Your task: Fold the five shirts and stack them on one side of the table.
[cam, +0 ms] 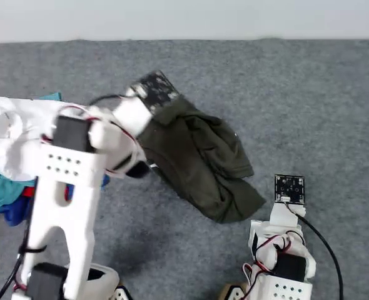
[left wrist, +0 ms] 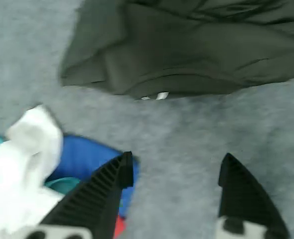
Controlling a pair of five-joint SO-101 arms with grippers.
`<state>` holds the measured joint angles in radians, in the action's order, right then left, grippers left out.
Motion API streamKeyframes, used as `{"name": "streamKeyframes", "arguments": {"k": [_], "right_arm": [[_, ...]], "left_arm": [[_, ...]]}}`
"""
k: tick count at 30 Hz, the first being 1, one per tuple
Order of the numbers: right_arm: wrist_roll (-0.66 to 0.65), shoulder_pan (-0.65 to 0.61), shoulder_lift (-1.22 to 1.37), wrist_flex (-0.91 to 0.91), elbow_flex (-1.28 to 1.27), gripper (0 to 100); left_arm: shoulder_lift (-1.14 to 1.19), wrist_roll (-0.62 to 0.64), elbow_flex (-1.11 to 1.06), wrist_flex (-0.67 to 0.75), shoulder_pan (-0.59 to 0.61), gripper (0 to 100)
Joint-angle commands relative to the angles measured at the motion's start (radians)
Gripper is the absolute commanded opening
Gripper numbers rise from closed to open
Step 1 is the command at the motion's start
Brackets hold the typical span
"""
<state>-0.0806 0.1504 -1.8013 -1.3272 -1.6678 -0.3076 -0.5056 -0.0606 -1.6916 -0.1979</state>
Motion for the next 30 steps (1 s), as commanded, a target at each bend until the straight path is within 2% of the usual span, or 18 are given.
{"name": "streamKeyframes", "arguments": {"k": [1,5,9,12,16,19,23,27,30], "right_arm": [[0.006,-0.002,-0.012,0.018,-0.014,3.5],[0.006,-0.002,-0.012,0.018,-0.014,3.5],[0.008,-0.005,-0.012,0.018,-0.014,3.6],[0.009,-0.007,-0.012,0.018,-0.015,3.6],[0.009,-0.007,-0.012,0.018,-0.015,3.7],[0.008,-0.007,-0.012,0.018,-0.015,3.7],[0.002,-0.005,-0.010,0.019,-0.015,3.9],[0.000,0.025,-0.010,0.019,-0.009,3.9],[0.000,0.137,-0.012,0.041,0.012,4.0]], "left_arm": [[-0.048,0.103,-0.065,0.046,-0.104,28],[-0.048,0.189,-0.186,0.158,-0.238,22],[-0.048,0.192,-0.315,0.307,-0.385,9],[-0.048,0.192,-0.397,0.405,-0.466,5],[-0.044,0.193,-0.446,0.496,-0.511,9],[-0.029,0.195,-0.456,0.531,-0.520,16],[0.094,0.201,-0.447,0.557,-0.520,22],[0.242,0.227,-0.335,0.523,-0.545,23],[0.338,0.230,-0.191,0.456,-0.580,23]]}}
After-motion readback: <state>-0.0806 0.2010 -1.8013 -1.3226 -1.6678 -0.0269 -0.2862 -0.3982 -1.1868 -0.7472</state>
